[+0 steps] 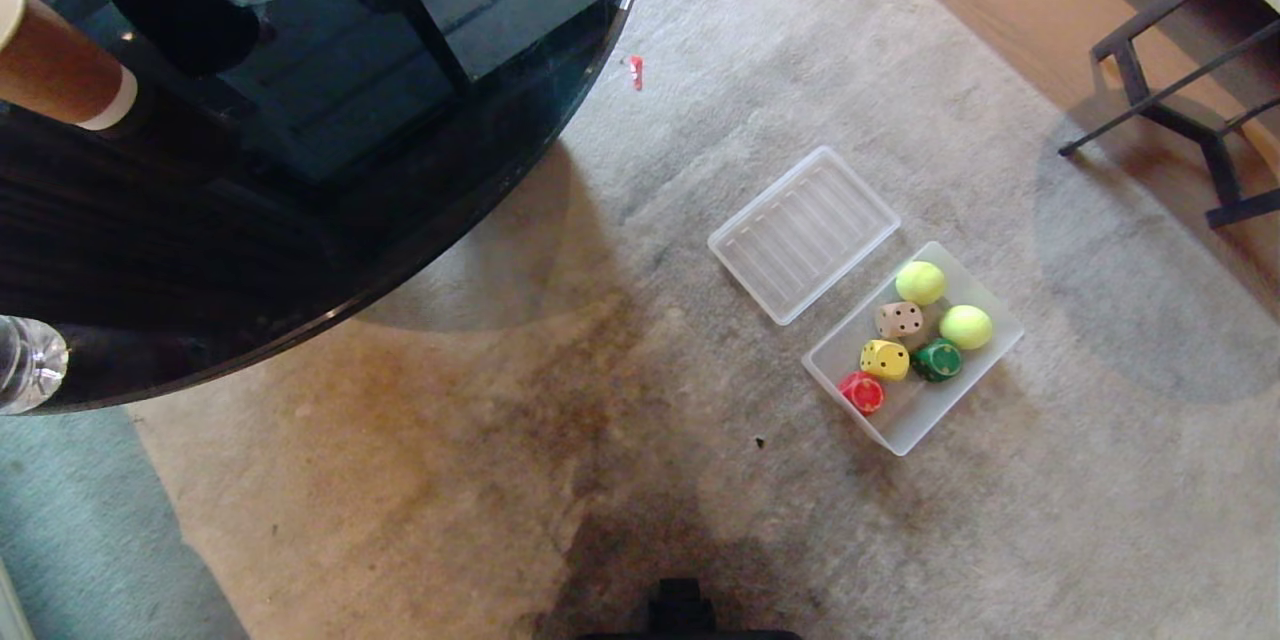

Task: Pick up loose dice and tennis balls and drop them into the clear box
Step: Close the lid

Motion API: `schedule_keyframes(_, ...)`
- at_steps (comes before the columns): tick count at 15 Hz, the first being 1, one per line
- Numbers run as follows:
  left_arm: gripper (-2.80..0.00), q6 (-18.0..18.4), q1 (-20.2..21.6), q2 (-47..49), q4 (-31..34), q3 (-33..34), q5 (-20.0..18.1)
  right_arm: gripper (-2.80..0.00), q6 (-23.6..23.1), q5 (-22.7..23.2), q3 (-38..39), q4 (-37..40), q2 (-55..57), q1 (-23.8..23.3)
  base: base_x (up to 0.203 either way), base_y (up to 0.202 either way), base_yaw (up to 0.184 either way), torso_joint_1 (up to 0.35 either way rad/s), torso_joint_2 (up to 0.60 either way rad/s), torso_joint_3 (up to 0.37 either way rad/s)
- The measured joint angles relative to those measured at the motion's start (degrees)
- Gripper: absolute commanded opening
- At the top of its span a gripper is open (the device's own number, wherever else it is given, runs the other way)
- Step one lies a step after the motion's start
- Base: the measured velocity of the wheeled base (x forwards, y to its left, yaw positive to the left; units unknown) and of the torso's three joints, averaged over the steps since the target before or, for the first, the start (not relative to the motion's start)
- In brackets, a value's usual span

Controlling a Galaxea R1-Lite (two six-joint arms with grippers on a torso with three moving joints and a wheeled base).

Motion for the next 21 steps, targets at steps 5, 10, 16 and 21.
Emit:
schedule_keyframes(5,-2.80,0.1,0.0,0.0,0.0,0.0,0.0,-2.80,0.0,0.0,0.0,0.0,0.0,0.0,0.000,0.000,0.000,0.002,0.00,0.176)
schedule_keyframes(10,-2.80,0.1,0.0,0.0,0.0,0.0,0.0,-2.80,-0.1,0.0,0.0,0.0,0.0,0.0,0.000,0.000,0.000,0.002,0.00,0.016)
schedule_keyframes(16,-2.80,0.1,0.0,0.0,0.0,0.0,0.0,-2.80,-0.1,0.1,0.0,0.0,0.0,0.0,0.000,0.000,0.000,0.000,0.00,0.000)
schedule_keyframes(21,-2.80,0.1,0.0,0.0,0.0,0.0,0.0,-2.80,-0.1,0.1,0.0,0.0,0.0,0.0,0.000,0.000,0.000,0.000,0.00,0.000)
